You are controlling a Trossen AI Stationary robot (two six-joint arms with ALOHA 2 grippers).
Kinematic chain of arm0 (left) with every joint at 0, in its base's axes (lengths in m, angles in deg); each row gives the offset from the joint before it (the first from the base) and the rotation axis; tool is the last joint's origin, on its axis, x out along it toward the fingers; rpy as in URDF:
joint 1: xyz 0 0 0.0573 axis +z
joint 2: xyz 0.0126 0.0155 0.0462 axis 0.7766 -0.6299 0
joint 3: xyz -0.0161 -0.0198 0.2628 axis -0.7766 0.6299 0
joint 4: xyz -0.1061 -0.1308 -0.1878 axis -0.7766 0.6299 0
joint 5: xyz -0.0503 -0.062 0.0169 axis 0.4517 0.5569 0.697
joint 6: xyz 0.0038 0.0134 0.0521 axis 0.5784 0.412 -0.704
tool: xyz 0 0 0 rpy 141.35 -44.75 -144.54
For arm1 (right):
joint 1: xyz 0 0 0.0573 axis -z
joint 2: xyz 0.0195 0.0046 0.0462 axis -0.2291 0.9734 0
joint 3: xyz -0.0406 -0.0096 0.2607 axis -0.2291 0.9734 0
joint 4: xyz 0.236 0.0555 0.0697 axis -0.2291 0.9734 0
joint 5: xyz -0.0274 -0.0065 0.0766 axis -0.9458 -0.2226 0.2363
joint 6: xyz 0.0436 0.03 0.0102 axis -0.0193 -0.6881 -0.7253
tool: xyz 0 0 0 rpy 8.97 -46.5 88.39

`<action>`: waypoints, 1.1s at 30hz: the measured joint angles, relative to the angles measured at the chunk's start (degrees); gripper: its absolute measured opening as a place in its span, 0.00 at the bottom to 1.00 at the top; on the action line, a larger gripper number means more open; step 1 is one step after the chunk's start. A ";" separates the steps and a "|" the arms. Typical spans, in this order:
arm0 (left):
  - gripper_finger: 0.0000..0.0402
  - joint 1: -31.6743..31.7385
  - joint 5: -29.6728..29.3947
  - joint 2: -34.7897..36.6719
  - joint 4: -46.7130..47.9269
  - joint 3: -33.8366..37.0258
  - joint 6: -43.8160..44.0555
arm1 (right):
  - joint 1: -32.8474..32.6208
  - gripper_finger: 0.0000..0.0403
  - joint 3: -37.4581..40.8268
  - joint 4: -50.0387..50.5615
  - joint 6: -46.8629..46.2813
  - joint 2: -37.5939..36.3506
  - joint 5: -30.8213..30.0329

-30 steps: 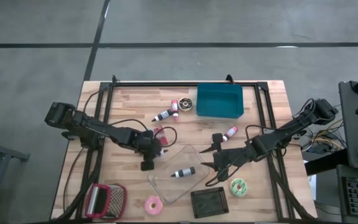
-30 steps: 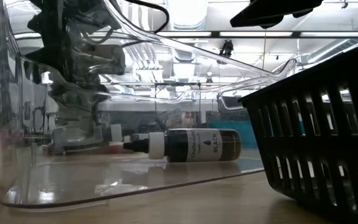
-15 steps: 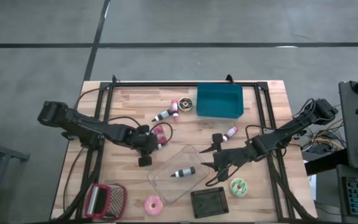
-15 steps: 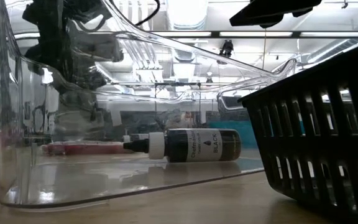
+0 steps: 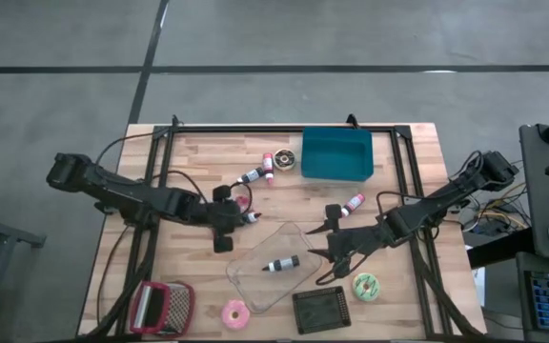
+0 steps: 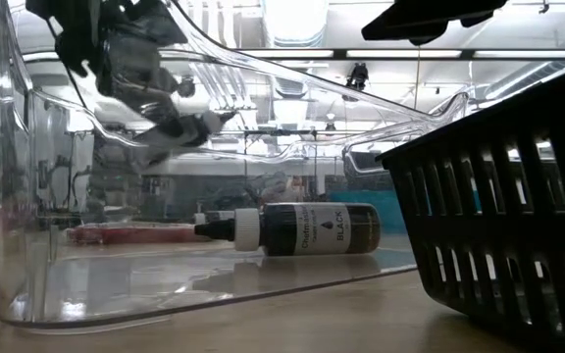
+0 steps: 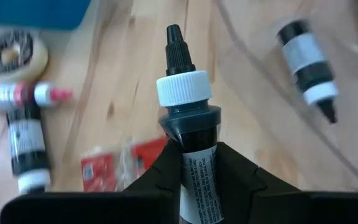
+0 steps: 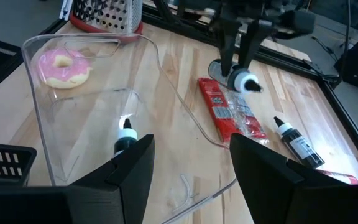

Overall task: Pick & Place Food Item
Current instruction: Put the bottom black food coloring bottle into the transparent bin

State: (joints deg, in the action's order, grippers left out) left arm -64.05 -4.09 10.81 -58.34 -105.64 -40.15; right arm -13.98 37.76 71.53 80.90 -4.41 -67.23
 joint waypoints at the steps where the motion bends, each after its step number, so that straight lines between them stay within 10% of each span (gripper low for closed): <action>1: 0.17 -0.33 -0.06 0.16 -1.70 0.33 -0.65 | 0.00 0.52 0.09 -0.21 -0.19 0.00 0.00; 22: 0.17 -3.59 2.02 0.95 -48.43 16.39 -8.47 | 0.02 0.52 18.50 -43.79 3.16 0.00 0.20; 33: 0.17 -6.59 7.75 0.93 -51.89 14.64 -7.19 | 0.02 0.52 18.79 -46.49 4.69 0.20 0.69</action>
State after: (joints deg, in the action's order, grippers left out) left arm -70.64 3.67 11.74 -110.23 -91.00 -47.34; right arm -13.96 56.55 25.04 85.59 -4.22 -66.54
